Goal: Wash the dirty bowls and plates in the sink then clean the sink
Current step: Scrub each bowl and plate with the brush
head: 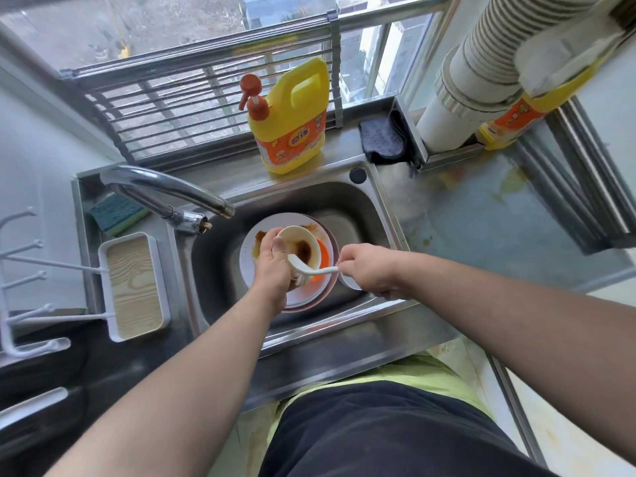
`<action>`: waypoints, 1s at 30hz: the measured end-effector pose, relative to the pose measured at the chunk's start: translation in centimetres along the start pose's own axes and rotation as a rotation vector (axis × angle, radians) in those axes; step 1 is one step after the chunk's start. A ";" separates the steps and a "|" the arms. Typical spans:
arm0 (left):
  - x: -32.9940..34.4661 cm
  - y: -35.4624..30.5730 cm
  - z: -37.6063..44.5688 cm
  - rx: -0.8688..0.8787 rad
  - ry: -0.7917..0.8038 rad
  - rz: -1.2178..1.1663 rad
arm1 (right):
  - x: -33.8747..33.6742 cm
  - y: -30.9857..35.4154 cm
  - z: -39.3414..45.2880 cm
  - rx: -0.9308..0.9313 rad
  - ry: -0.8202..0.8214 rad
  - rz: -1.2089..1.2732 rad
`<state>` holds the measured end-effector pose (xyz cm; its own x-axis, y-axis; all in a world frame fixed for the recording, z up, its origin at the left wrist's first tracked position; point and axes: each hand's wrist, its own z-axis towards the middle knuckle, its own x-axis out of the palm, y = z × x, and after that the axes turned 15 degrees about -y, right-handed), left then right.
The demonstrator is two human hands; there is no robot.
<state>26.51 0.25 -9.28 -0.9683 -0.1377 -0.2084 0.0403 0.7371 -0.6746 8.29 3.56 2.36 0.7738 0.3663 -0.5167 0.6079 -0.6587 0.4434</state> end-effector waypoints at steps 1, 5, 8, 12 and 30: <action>0.2 0.4 -0.4 -0.045 -0.009 -0.060 | 0.2 0.1 -0.1 0.070 0.030 0.069; 0.9 1.1 -1.2 -0.225 0.006 -0.266 | 1.2 0.4 1.2 0.328 0.059 0.293; 1.3 0.6 -1.1 -0.286 0.016 -0.399 | 2.3 0.9 1.1 0.546 0.094 0.501; 0.9 0.0 -0.5 -0.348 0.041 -0.494 | 4.0 0.9 -0.4 0.607 0.147 0.586; -0.8 -0.4 -0.5 0.077 0.020 0.181 | -1.8 -1.7 -0.3 -0.272 -0.158 -0.563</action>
<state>27.11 0.38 -8.56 -0.9483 0.0063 -0.3174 0.2321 0.6959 -0.6796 5.93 4.19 2.81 0.3006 0.4920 -0.8171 0.9526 -0.1962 0.2323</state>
